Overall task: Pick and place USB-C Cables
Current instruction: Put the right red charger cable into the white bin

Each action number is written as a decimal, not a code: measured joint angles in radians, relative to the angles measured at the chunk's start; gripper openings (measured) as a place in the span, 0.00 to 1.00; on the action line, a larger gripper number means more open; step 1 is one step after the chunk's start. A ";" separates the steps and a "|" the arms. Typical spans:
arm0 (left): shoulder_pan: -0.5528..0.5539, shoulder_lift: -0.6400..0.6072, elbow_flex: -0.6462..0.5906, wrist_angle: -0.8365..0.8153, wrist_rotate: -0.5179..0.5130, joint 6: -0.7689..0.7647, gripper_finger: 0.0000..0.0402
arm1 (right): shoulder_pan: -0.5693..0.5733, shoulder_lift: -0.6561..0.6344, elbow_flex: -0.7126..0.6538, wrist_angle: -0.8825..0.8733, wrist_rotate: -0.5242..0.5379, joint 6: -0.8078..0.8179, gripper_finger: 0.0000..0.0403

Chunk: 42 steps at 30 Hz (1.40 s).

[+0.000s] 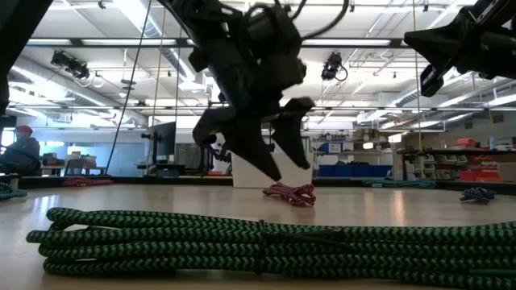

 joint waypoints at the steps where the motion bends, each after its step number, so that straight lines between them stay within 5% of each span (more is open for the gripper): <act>1: 0.009 0.004 0.000 -0.003 0.002 0.001 0.61 | 0.000 0.000 0.000 0.000 0.000 0.000 0.02; 12: 0.056 0.076 0.004 0.024 0.081 0.070 0.49 | 0.000 0.000 0.000 0.000 0.000 0.000 0.02; 29: 0.088 0.073 0.001 -0.047 0.194 -0.073 0.05 | 0.000 0.000 0.000 0.000 0.000 0.000 0.02; 36: 0.091 -0.110 -0.003 -0.104 0.097 -0.158 0.05 | 0.000 0.000 0.000 0.000 0.000 0.000 0.02; 42: 0.203 -0.342 -0.002 -0.037 0.010 -0.189 0.05 | 0.000 0.000 0.000 0.000 0.000 0.000 0.02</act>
